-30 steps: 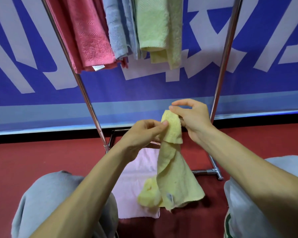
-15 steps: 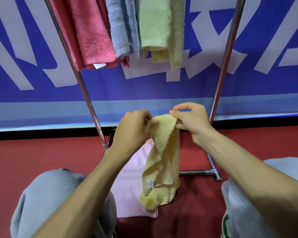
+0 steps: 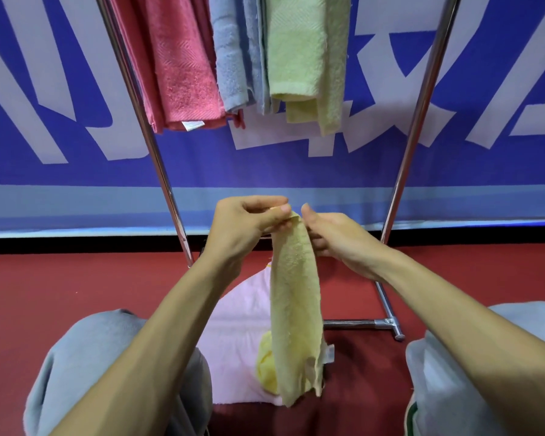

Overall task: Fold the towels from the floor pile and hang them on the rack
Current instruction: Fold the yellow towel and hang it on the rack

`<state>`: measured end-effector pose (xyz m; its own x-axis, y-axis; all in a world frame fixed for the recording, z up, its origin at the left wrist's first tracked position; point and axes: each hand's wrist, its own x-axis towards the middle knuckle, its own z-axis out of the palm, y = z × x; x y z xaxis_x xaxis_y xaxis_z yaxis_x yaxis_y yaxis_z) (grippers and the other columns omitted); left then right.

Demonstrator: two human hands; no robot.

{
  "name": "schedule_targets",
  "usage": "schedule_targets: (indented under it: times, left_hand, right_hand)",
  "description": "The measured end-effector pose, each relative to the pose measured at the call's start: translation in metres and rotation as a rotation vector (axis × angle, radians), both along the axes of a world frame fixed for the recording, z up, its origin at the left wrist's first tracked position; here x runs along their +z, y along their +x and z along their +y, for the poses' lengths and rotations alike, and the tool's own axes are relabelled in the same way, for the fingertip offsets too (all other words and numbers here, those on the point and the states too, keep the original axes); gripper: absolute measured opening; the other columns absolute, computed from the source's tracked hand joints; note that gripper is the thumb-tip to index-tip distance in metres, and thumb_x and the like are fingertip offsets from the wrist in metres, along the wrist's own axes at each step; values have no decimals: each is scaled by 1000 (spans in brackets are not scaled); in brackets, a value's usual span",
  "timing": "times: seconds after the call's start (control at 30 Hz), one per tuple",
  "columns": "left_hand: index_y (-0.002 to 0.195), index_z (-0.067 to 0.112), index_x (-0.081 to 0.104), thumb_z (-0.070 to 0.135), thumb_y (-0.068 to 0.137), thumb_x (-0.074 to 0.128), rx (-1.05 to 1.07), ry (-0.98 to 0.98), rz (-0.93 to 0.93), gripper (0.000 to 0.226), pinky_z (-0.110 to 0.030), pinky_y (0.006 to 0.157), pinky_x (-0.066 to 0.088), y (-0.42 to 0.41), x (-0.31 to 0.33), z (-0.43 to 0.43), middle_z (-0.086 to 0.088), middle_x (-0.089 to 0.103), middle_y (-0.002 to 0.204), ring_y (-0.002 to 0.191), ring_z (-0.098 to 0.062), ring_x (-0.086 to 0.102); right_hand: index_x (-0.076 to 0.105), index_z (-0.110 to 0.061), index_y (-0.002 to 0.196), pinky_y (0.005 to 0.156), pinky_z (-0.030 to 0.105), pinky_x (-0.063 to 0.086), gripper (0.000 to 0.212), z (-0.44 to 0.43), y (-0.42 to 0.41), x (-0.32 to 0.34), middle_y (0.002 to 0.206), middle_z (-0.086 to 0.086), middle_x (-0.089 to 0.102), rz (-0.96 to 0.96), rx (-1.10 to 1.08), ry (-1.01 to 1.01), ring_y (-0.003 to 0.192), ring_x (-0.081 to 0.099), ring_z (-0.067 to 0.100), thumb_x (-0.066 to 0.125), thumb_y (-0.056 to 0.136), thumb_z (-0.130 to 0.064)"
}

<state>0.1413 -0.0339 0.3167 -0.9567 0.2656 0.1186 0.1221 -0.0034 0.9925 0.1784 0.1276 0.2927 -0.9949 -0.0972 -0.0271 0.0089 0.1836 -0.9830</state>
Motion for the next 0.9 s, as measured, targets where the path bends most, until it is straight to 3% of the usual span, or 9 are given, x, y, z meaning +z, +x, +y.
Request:
schedule_targets:
  times: [0.13, 0.27, 0.33, 0.43, 0.5, 0.57, 0.63, 0.77, 0.9]
  left_hand:
    - [100, 17, 74, 10, 71, 81, 37, -286, 230, 30, -11, 62, 47, 0, 4, -9, 13, 60, 60, 56, 2, 57]
    - [81, 12, 74, 18, 86, 69, 95, -378, 317, 9, -24, 63, 58, 0, 6, -16, -3, 70, 65, 58, -9, 69]
    - [71, 13, 68, 26, 91, 61, 160, -485, 386, 25, -9, 57, 47, 0, 5, -14, 1, 64, 60, 51, 0, 59]
    - [73, 15, 60, 34, 95, 53, 225, -610, 454, 30, -6, 65, 37, -2, 4, -12, 1, 54, 75, 69, 1, 50]
    - [76, -1, 57, 38, 94, 51, 202, -425, 285, 44, -26, 75, 47, -8, 0, -12, -12, 57, 75, 72, -11, 54]
    - [81, -14, 56, 34, 94, 53, 165, -146, 70, 50, -38, 72, 50, -12, 1, -14, -16, 57, 74, 71, -21, 56]
    - [79, -10, 60, 26, 95, 55, 161, 34, -115, 40, -31, 64, 52, -15, 5, -18, -15, 60, 74, 67, -24, 58]
    - [73, 10, 56, 22, 95, 55, 135, 448, -397, 26, -20, 53, 53, -21, 12, -31, 3, 55, 53, 47, -8, 56]
    - [74, 8, 51, 17, 97, 52, 149, 778, -585, 25, -24, 59, 58, -26, 14, -39, 3, 49, 59, 62, -7, 56]
  right_hand:
    - [70, -11, 89, 81, 33, 52, 7, 5, -1, -6, 85, 6, 72, 164, 29, 252, 81, 64, 9, 72, 83, -14]
    - [65, -28, 72, 74, 28, 46, 20, 9, -5, -7, 71, -9, 67, 251, -10, 400, 69, 60, 2, 67, 86, -13]
    - [64, -30, 72, 75, 31, 47, 19, 10, -5, -7, 73, -6, 70, 268, -10, 448, 70, 61, 4, 68, 87, -19]
    - [65, -29, 70, 73, 30, 48, 16, 12, -6, -8, 74, 0, 72, 285, -44, 523, 68, 61, 11, 69, 85, -29]
    - [64, -29, 69, 69, 28, 46, 16, 16, -7, -10, 72, 1, 71, 257, -38, 609, 63, 57, 11, 72, 82, -31]
    - [64, -27, 69, 67, 28, 45, 15, 21, -9, -15, 71, 0, 69, 218, 9, 716, 63, 54, 9, 74, 80, -29]
    - [62, -23, 68, 63, 29, 42, 18, 28, -13, -22, 66, -1, 63, 186, 37, 805, 63, 50, 10, 74, 80, -28]
    - [57, -15, 65, 59, 28, 37, 29, 38, -19, -42, 61, -3, 52, -2, 103, 993, 60, 43, 10, 68, 84, -34]
    - [66, -2, 86, 68, 34, 47, 30, 42, -20, -59, 74, 6, 58, -193, 170, 1069, 71, 52, 16, 62, 84, -32]
